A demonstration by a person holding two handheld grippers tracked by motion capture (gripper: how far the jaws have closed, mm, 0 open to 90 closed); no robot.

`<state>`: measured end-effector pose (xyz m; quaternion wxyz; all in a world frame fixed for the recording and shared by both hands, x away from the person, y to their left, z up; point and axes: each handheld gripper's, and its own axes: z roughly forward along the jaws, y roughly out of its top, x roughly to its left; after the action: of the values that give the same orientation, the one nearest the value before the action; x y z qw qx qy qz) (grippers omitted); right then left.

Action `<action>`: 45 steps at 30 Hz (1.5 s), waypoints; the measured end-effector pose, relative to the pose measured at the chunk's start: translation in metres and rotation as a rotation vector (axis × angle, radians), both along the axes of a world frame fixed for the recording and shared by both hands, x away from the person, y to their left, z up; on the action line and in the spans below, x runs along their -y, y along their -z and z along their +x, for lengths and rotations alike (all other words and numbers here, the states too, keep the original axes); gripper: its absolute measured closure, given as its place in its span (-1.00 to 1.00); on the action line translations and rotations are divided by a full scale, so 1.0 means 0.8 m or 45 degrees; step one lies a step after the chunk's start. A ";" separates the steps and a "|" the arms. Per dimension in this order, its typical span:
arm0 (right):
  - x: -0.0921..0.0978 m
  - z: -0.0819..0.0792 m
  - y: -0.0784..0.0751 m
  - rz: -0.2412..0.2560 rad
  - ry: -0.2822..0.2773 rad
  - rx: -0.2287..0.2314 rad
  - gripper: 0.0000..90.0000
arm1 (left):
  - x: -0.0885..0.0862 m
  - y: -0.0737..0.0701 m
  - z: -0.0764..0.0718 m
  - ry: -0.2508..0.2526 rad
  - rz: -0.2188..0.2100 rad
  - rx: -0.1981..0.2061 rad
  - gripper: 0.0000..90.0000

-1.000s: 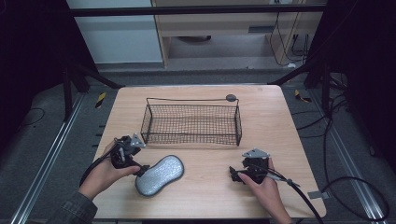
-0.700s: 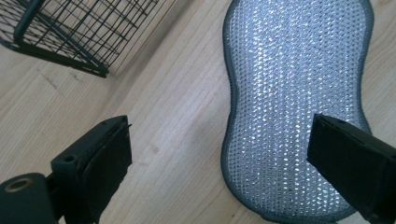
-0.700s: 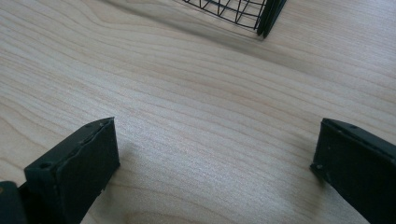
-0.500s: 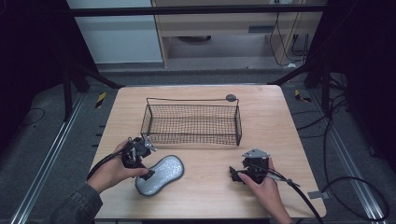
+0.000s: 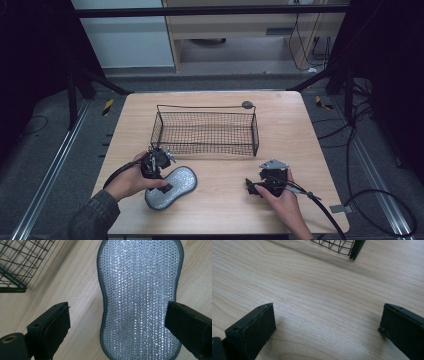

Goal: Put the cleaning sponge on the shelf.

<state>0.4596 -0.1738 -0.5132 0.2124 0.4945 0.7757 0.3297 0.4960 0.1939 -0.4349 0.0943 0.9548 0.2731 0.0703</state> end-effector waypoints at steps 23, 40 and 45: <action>0.000 0.000 0.000 0.001 -0.002 0.000 -0.99 | 0.018 0.028 -0.005 0.007 -0.039 -0.049 -0.90; 0.000 0.000 0.000 0.000 -0.003 0.000 -0.99 | 0.017 0.045 -0.009 -0.017 -0.075 -0.065 -0.95; 0.000 0.000 0.000 0.000 -0.005 0.000 -0.99 | 0.018 0.053 -0.008 -0.017 -0.067 -0.075 -0.95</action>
<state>0.4597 -0.1741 -0.5132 0.2119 0.4931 0.7766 0.3300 0.4900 0.1793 -0.4770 0.1107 0.9518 0.2839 0.0355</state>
